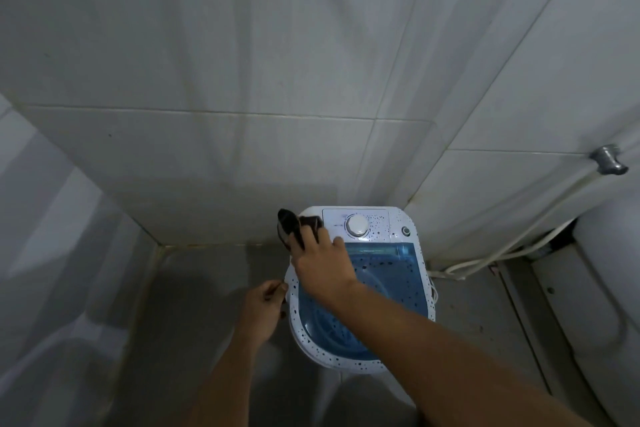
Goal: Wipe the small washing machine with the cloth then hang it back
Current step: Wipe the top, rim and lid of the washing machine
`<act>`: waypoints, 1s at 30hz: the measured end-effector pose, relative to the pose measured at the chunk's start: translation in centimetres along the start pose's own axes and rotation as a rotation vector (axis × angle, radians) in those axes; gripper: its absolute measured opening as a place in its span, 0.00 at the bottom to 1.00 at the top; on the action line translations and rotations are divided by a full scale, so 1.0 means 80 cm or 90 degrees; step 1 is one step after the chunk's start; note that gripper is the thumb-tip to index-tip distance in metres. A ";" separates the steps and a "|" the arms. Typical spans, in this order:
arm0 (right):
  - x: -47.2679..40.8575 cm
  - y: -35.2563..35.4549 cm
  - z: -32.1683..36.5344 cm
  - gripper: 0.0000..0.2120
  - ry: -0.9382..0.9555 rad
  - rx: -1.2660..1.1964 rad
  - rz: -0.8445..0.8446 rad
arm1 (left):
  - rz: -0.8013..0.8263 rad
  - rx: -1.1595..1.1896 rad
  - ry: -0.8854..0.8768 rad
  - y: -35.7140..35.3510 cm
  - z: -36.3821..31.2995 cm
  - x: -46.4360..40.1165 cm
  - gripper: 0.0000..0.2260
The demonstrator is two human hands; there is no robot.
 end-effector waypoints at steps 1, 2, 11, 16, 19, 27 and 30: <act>0.008 0.000 -0.006 0.29 0.022 0.007 -0.003 | -0.002 0.001 -0.001 0.000 0.001 0.000 0.08; 0.007 0.002 -0.015 0.29 0.030 0.017 -0.005 | -0.002 0.003 -0.002 0.001 0.001 0.000 0.08; -0.048 0.018 -0.085 0.29 -0.210 -0.045 0.052 | 0.004 -0.011 -0.010 0.003 -0.007 0.002 0.09; 0.028 -0.005 -0.054 0.31 -0.113 -0.069 0.025 | -0.001 0.022 0.013 0.001 -0.002 0.000 0.07; 0.038 -0.005 -0.052 0.30 -0.076 -0.049 0.012 | 0.005 0.019 0.018 -0.002 -0.002 0.001 0.07; -0.009 0.010 -0.046 0.31 -0.219 -0.109 0.029 | -0.008 -0.001 0.005 -0.001 -0.007 0.000 0.07; 0.020 0.003 -0.016 0.31 -0.043 -0.067 0.019 | 0.000 0.020 0.021 -0.003 -0.004 -0.003 0.06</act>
Point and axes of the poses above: each hand's wrist, its own x-axis away from the middle knuckle, its own y-axis out of the back of the hand, z = x × y, the point moved 6 cm from there along -x, towards the middle knuckle, and after that the axes turned 10 degrees about -y, right-handed, at the moved point
